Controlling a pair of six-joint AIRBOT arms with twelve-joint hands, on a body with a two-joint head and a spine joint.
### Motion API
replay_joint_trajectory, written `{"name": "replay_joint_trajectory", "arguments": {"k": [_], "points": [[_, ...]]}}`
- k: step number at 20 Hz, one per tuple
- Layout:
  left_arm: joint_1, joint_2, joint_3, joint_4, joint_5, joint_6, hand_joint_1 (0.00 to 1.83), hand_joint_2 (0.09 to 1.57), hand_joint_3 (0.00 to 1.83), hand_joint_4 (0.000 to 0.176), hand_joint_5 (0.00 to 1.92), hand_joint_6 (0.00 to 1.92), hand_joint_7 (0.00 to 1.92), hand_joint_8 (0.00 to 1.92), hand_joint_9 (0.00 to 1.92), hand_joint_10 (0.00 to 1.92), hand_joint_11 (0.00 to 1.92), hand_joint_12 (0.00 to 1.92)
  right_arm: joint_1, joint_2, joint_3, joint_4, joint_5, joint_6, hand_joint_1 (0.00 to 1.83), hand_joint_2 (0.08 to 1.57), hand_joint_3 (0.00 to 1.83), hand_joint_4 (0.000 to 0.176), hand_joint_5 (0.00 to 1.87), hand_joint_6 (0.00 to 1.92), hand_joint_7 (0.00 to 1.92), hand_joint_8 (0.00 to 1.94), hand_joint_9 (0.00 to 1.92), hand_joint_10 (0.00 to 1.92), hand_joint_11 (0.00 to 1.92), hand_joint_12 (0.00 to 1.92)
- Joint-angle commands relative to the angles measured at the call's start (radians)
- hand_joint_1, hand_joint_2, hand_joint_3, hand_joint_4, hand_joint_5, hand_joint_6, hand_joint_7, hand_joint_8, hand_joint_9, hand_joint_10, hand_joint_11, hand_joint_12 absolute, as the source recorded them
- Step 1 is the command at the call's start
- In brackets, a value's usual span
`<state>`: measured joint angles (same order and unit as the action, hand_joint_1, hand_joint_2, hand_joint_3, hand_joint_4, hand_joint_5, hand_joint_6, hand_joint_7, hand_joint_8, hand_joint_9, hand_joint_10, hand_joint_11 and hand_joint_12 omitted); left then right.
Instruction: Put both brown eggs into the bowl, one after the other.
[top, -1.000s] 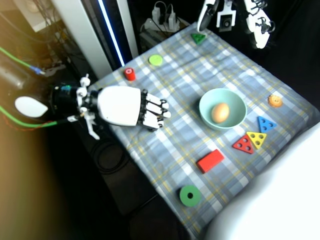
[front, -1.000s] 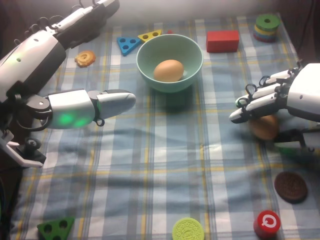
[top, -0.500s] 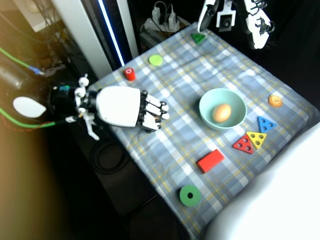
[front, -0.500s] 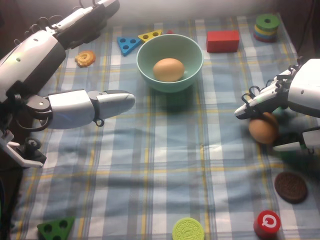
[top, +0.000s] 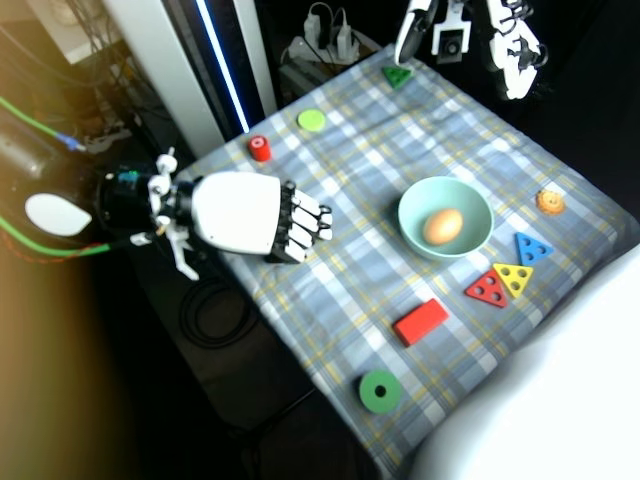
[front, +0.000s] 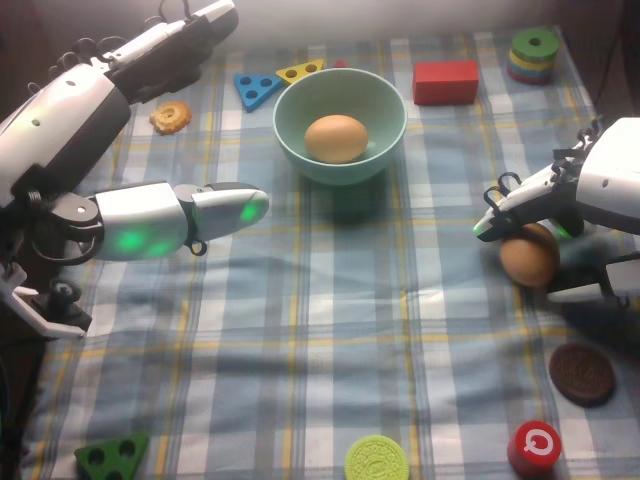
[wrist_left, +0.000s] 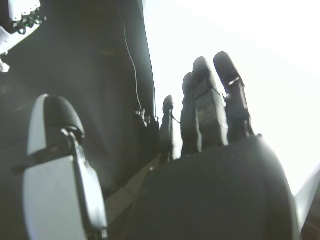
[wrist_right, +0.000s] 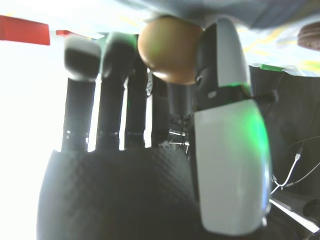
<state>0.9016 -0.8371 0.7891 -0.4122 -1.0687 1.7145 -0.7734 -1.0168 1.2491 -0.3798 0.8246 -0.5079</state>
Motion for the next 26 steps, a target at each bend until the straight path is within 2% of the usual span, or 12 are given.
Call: {"name": "replay_joint_trajectory", "arguments": {"k": [1, 3, 7, 9, 13, 15, 16, 18, 20, 22, 24, 26], "points": [[-0.009, 0.000, 0.000, 0.022, -0.119, -0.012, 0.84, 0.92, 0.00, 0.167, 0.20, 0.00, 0.28, 0.00, 0.36, 0.00, 0.00, 0.87, 0.006, 0.004, 0.003, 0.030, 0.072, -0.001, 1.26, 1.10, 0.00, 0.000, 1.16, 0.45, 0.94, 1.27, 0.99, 1.15, 0.94, 1.50], [-0.008, 0.000, 0.000, 0.020, -0.119, -0.013, 0.84, 0.92, 0.00, 0.162, 0.21, 0.00, 0.28, 0.00, 0.36, 0.00, 0.00, 0.86, 0.010, 0.003, 0.006, 0.044, 0.093, -0.001, 1.26, 1.12, 0.00, 0.000, 1.16, 0.46, 0.89, 1.33, 0.94, 1.19, 0.90, 1.52], [-0.006, 0.000, 0.001, 0.018, -0.119, -0.014, 0.87, 0.92, 0.00, 0.170, 0.20, 0.00, 0.27, 0.00, 0.36, 0.00, 0.00, 0.91, 0.081, -0.014, 0.018, 0.061, 0.148, -0.015, 1.26, 1.09, 0.00, 0.000, 1.13, 0.57, 0.98, 1.18, 1.01, 0.85, 0.84, 1.22], [-0.006, -0.001, 0.001, 0.018, -0.119, -0.014, 0.88, 0.92, 0.00, 0.168, 0.20, 0.00, 0.26, 0.00, 0.34, 0.01, 0.00, 0.80, 0.139, -0.041, 0.036, 0.122, 0.198, -0.062, 1.27, 1.08, 0.00, 0.000, 1.17, 0.46, 1.00, 1.18, 0.89, 1.08, 0.58, 1.27], [-0.004, -0.001, 0.002, 0.016, -0.119, -0.014, 0.87, 0.92, 0.00, 0.171, 0.20, 0.00, 0.27, 0.00, 0.35, 0.01, 0.00, 0.82, 0.218, -0.089, 0.079, 0.159, 0.217, -0.082, 1.28, 1.07, 0.00, 0.000, 1.25, 0.29, 1.02, 1.18, 0.86, 1.16, 0.68, 1.51], [-0.003, -0.001, 0.002, 0.015, -0.118, -0.014, 0.88, 0.91, 0.00, 0.176, 0.18, 0.00, 0.26, 0.00, 0.34, 0.00, 0.00, 0.83, 0.264, -0.121, 0.106, 0.169, 0.213, -0.095, 1.27, 1.07, 0.00, 0.000, 1.21, 0.41, 1.03, 1.10, 0.97, 0.91, 0.92, 1.25], [-0.002, -0.001, 0.003, 0.015, -0.116, -0.014, 0.86, 0.92, 0.00, 0.176, 0.17, 0.00, 0.26, 0.00, 0.34, 0.00, 0.00, 0.93, 0.291, -0.138, 0.121, 0.171, 0.204, -0.103, 1.36, 1.09, 0.00, 0.000, 1.11, 0.58, 0.95, 1.10, 0.98, 1.11, 0.95, 1.17], [-0.002, -0.003, 0.005, 0.015, -0.113, -0.014, 0.86, 0.91, 0.00, 0.176, 0.19, 0.00, 0.27, 0.00, 0.36, 0.00, 0.00, 0.96, 0.342, -0.171, 0.147, 0.169, 0.171, -0.115, 1.26, 1.06, 0.00, 0.000, 1.12, 0.61, 1.09, 0.96, 1.20, 0.91, 1.14, 1.31], [-0.003, -0.006, 0.008, 0.014, -0.106, -0.015, 0.84, 0.91, 0.00, 0.176, 0.22, 0.00, 0.27, 0.00, 0.33, 0.00, 0.00, 0.76, 0.379, -0.206, 0.175, 0.162, 0.133, -0.123, 1.25, 1.05, 0.00, 0.000, 1.11, 0.84, 1.14, 0.65, 1.12, 0.87, 0.95, 1.39], [-0.003, -0.010, 0.015, 0.014, -0.099, -0.026, 0.83, 0.91, 0.00, 0.176, 0.23, 0.00, 0.27, 0.00, 0.32, 0.00, 0.00, 0.73, 0.404, -0.242, 0.201, 0.154, 0.097, -0.130, 1.38, 1.08, 0.00, 0.000, 1.01, 0.93, 1.12, 0.51, 0.98, 1.19, 0.85, 1.34], [-0.003, -0.012, 0.022, 0.014, -0.093, -0.042, 0.87, 0.90, 0.00, 0.166, 0.25, 0.00, 0.29, 0.00, 0.34, 0.00, 0.00, 0.72, 0.413, -0.274, 0.220, 0.148, 0.070, -0.130, 1.38, 1.08, 0.00, 0.000, 1.01, 0.95, 1.12, 0.61, 0.94, 1.18, 0.68, 1.35], [-0.003, -0.012, 0.022, 0.015, -0.092, -0.045, 0.84, 0.91, 0.00, 0.156, 0.26, 0.00, 0.29, 0.00, 0.32, 0.00, 0.00, 0.71, 0.413, -0.289, 0.228, 0.141, 0.046, -0.132, 1.25, 1.10, 0.00, 0.000, 1.11, 0.65, 0.97, 1.14, 0.83, 0.86, 0.57, 1.42]]}}
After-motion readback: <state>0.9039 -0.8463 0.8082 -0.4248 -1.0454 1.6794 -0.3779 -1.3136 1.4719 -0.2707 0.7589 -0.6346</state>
